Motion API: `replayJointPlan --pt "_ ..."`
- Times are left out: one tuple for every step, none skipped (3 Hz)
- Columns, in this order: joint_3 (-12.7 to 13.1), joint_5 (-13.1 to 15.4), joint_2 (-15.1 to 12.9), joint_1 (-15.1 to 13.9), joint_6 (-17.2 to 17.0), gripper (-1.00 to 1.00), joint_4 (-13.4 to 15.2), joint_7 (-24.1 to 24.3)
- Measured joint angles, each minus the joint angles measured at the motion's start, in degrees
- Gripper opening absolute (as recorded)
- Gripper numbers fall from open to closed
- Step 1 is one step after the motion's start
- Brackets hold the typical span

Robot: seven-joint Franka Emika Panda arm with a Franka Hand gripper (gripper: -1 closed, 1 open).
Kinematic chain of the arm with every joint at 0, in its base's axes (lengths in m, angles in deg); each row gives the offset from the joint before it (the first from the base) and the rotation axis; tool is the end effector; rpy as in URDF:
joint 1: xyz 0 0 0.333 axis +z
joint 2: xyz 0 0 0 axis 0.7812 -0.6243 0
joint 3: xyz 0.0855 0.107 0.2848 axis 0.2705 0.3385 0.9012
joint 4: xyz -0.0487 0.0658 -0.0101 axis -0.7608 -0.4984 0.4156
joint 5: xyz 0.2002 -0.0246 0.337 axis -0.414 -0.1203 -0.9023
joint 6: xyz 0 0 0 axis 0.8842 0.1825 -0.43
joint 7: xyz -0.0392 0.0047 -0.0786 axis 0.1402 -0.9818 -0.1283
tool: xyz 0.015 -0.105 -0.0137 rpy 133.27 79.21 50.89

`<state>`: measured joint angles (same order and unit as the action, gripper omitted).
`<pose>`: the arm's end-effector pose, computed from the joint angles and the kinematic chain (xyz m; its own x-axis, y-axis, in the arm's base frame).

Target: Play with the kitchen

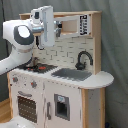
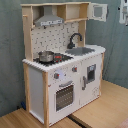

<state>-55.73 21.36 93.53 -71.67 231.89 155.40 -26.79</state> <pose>0.2386 0.0911 0.7559 0.3935 0.6294 0.6701 -0.3561 -0.5676 0.7423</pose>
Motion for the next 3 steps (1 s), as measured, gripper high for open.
replayJointPlan --pt "-0.7 0.0 -2.6 0.0 3.4 -1.0 0.0 -4.0" --pt "1.7 0.0 -6.4 0.0 6.6 -1.0 -1.2 -4.8" --pt "5.0 0.0 -9.9 0.0 6.9 -1.0 -4.8 -5.6"
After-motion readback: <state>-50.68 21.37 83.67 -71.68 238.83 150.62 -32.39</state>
